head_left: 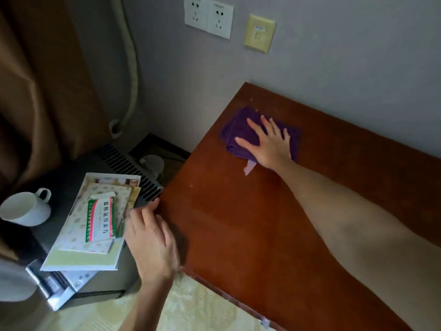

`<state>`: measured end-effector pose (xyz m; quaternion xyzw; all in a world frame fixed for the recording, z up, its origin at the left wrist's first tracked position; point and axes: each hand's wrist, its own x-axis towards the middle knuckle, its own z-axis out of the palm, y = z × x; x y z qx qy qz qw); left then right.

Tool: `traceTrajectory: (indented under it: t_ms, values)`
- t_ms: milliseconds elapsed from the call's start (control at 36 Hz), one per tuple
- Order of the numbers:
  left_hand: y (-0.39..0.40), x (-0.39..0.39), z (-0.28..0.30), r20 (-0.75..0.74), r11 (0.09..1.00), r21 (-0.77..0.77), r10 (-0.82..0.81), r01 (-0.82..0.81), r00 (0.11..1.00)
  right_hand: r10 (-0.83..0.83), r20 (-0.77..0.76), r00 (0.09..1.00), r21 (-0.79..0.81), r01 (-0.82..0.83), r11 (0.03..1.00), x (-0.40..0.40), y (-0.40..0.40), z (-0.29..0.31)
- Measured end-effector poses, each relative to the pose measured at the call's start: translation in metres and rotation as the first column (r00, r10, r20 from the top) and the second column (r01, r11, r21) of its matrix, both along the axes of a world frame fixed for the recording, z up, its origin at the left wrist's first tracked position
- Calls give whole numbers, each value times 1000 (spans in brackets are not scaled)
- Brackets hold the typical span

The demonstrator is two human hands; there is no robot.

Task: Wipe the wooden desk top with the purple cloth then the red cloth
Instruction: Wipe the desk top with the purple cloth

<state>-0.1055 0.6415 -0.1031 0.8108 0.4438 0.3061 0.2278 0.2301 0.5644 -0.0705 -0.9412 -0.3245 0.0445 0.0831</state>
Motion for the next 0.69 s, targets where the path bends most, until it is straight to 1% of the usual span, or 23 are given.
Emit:
traceTrajectory:
  t_ms: [222, 361, 444, 556, 639, 694]
  values:
    - [0, -1, -3, 5, 1000, 16, 1, -1, 1000, -34, -24, 999, -4, 34, 999, 94, 27, 4]
    - [-2, -2, -4, -25, 1000, 13, 14, -13, 1000, -51, -39, 998, -19, 51, 999, 117, 39, 5]
    - [-3, -1, -2, -3, 1000, 2, 28, -28, 1000, -63, -21, 998, -12, 62, 998, 119, 39, 5]
    - [-6, -1, 0, 12, 999, -1, 43, -43, 999, -77, -42, 996, -19, 76, 997, 102, 38, 4]
    - [-5, -1, -1, 16, 998, -21, 53, -53, 998, -111, -54, 992, -38, 109, 993, 72, 41, 4]
    - [-4, -1, 0, 28, 999, -7, 42, -42, 999, -79, -47, 996, -46, 76, 996, 42, 46, 6]
